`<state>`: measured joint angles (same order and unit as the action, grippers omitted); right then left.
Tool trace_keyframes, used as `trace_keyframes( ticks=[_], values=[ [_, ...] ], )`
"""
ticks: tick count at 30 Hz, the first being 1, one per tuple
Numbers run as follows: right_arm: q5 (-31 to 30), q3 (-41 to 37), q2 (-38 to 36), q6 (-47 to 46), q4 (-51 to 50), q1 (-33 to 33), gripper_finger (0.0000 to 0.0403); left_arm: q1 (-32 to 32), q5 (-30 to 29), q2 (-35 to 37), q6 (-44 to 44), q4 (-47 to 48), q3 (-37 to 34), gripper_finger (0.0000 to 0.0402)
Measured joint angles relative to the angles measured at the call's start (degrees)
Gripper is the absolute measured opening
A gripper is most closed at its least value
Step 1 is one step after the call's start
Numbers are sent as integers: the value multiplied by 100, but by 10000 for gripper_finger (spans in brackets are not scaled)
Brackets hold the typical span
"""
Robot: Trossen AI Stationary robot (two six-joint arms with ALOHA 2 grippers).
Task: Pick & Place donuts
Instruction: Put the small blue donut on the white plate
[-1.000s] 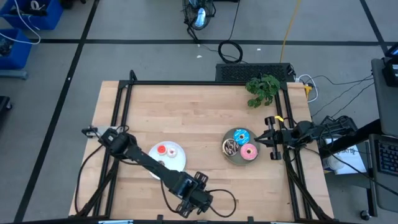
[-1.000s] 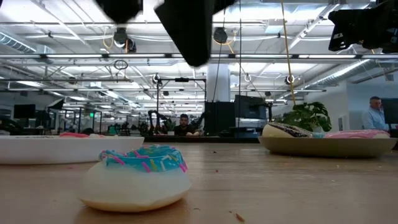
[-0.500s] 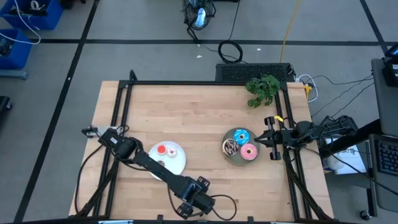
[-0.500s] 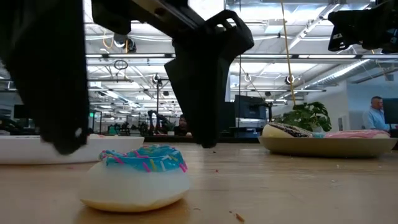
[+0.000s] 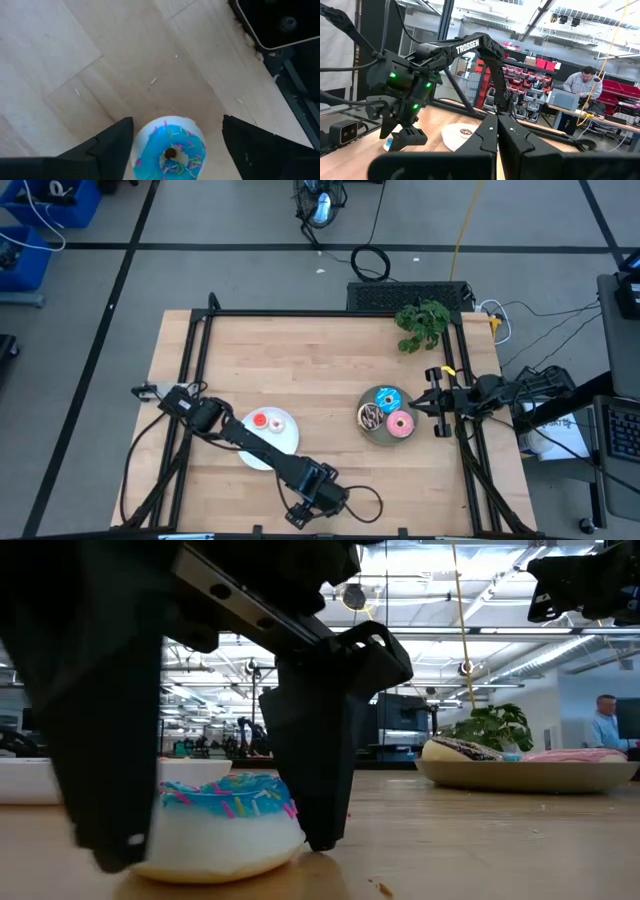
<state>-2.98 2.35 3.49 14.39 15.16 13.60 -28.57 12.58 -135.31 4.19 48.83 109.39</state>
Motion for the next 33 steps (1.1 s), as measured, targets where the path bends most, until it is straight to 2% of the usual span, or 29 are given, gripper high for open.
trace_keyframes(
  ticks=[11,17,21,29,33],
  values=[
    [-11,-2,0,1,-2,0,0,7,55,-2,-38,69,-18,220],
    [-7,0,2,2,-2,1,0,-10,52,-7,-186,78,-21,203],
    [-5,0,0,2,-2,0,0,-44,-23,-7,-311,95,-21,232],
    [0,-2,1,-3,-2,0,0,-134,-365,52,-537,274,-26,335],
    [-9,-2,2,-4,-2,-1,0,-188,-521,83,-688,429,-34,364]
  ],
)
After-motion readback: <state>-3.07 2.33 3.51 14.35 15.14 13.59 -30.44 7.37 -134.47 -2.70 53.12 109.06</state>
